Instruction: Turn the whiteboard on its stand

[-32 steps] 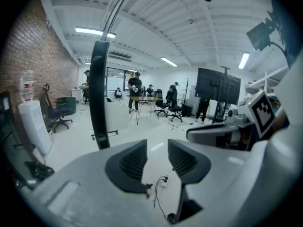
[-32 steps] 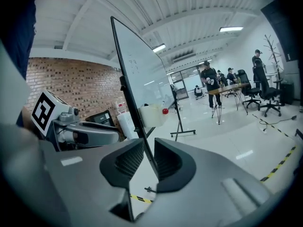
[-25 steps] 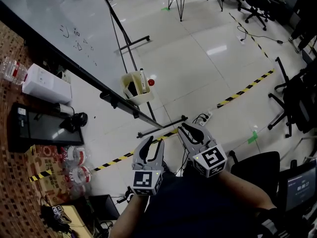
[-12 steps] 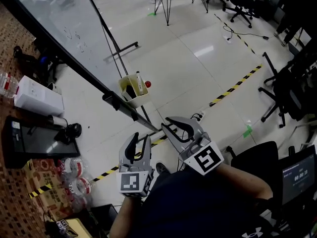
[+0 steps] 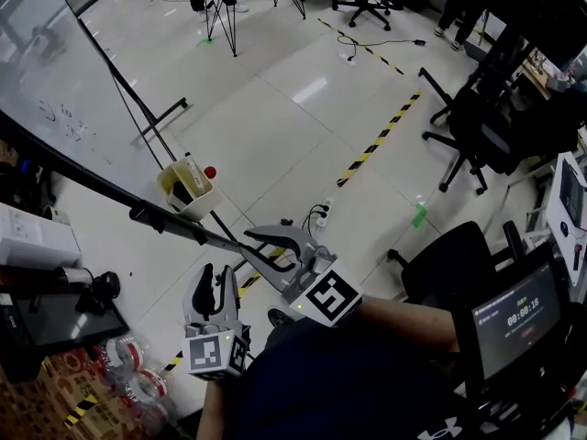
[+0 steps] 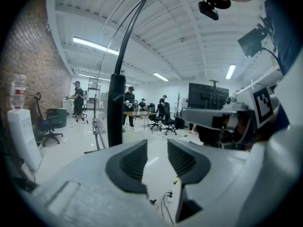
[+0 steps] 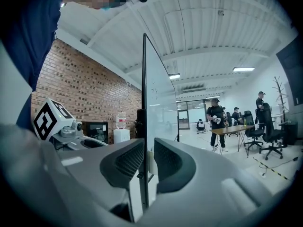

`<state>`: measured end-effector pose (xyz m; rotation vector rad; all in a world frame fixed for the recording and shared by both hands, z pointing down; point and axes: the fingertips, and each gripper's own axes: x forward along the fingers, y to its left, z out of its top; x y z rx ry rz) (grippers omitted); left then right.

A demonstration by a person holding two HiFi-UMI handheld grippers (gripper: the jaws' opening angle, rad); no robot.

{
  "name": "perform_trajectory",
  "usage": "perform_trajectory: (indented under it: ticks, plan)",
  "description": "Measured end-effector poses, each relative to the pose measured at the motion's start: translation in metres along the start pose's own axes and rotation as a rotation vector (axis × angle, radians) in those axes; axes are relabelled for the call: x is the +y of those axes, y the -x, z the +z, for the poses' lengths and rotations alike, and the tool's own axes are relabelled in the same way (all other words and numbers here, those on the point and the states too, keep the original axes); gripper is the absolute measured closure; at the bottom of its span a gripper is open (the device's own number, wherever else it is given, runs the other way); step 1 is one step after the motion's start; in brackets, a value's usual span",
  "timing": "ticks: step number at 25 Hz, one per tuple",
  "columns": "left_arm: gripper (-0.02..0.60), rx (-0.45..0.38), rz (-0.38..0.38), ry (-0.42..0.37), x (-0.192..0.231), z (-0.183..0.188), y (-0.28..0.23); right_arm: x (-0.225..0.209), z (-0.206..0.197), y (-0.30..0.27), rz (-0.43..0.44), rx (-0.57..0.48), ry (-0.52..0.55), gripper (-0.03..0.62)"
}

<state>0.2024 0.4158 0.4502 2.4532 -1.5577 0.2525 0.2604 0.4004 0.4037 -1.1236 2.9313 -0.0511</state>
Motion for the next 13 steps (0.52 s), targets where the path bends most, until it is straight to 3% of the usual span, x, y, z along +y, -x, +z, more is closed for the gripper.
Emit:
perform_trajectory:
  ticks: [6,13]
  plan:
    - [0.445,0.005,-0.029,-0.005,-0.004,-0.006,0.003,0.0,0.012,0.007,-0.025,-0.052,-0.038,0.526]
    - [0.445,0.019,-0.057,0.008,0.005,-0.012,-0.005,-0.003,-0.006,-0.001,-0.051,0.026,-0.013,0.526]
